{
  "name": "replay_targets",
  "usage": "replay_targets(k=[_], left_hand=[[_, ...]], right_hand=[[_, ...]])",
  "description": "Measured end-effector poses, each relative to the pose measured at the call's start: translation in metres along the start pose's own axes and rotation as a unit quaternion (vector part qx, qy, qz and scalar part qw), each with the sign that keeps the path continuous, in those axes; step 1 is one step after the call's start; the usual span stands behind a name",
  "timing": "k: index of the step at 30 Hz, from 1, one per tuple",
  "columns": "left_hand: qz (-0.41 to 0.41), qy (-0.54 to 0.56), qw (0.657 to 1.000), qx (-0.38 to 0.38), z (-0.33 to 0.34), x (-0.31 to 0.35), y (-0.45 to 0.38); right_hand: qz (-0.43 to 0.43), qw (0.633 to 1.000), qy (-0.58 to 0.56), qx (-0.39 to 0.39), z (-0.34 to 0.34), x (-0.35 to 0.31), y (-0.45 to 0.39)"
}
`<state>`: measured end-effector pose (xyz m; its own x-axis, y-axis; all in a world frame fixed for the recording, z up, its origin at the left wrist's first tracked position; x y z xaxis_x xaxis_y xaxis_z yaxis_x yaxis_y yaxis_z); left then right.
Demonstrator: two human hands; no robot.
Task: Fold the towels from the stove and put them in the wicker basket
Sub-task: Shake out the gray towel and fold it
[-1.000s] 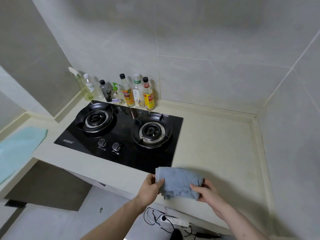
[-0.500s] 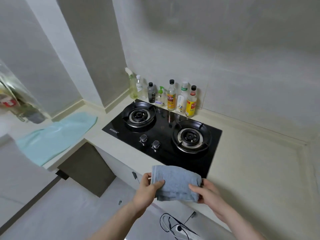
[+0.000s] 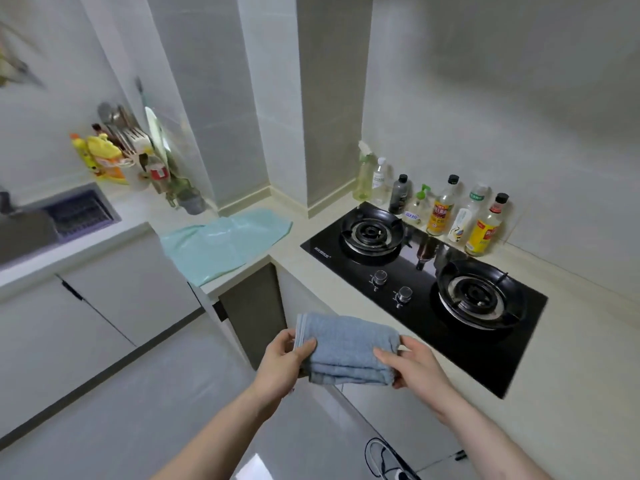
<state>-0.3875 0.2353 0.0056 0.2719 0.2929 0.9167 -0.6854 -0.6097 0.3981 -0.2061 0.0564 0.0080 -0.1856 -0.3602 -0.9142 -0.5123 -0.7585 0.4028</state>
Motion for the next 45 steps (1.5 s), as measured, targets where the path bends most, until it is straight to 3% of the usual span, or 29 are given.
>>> replay_targets(k=[13,27,33,40,45], left_hand=[[0.037,0.064,0.98,0.186,-0.169,0.043,-0.005],[0.071,0.143,0.88,0.447,-0.357,0.063,0.061],[0.083,0.13,0.858,0.49,-0.463,0.06,0.092],[0.087,0.103,0.852,0.505,-0.593,0.067,0.137],[0.085,0.093,0.851,0.509,-0.671,0.07,0.164]], right_hand=[[-0.043,0.978,0.069,-0.191,0.155,-0.111,-0.13],[-0.086,0.89,0.173,-0.413,0.42,-0.2,-0.23],[-0.097,0.866,0.197,-0.449,0.541,-0.222,-0.237],[-0.077,0.859,0.17,-0.476,0.683,-0.236,-0.227],[-0.107,0.852,0.204,-0.471,0.764,-0.237,-0.224]])
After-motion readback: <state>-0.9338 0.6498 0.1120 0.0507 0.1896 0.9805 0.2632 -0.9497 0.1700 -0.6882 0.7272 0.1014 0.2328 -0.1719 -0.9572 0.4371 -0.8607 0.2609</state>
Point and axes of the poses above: each hand's wrist, its own y-axis away from the middle knuckle, its own z-axis out of the palm, x = y × z, the point moved 3 cm from there along -y, towards the middle knuckle, and after that the axes turned 6 degrees about -x, right-handed, at the moved point
